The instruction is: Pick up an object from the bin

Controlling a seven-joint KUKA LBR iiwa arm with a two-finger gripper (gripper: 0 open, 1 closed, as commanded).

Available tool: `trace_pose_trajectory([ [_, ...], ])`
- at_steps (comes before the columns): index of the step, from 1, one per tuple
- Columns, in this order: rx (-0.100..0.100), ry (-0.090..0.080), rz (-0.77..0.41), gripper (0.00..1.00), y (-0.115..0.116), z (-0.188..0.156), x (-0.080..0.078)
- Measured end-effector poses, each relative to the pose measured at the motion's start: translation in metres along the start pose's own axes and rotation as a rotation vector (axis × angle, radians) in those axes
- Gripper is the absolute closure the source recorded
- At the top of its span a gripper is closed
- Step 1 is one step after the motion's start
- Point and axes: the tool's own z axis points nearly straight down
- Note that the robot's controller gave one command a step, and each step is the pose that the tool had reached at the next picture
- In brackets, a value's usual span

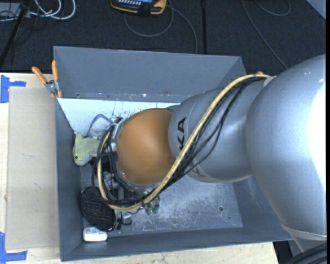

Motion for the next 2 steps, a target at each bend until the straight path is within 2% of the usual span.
trace_pose_trajectory([
  [1, 0.003, -0.006, -0.220, 0.00, -0.003, 0.024, 0.009],
  [2, 0.000, -0.002, -0.647, 1.00, 0.008, 0.047, 0.007],
])
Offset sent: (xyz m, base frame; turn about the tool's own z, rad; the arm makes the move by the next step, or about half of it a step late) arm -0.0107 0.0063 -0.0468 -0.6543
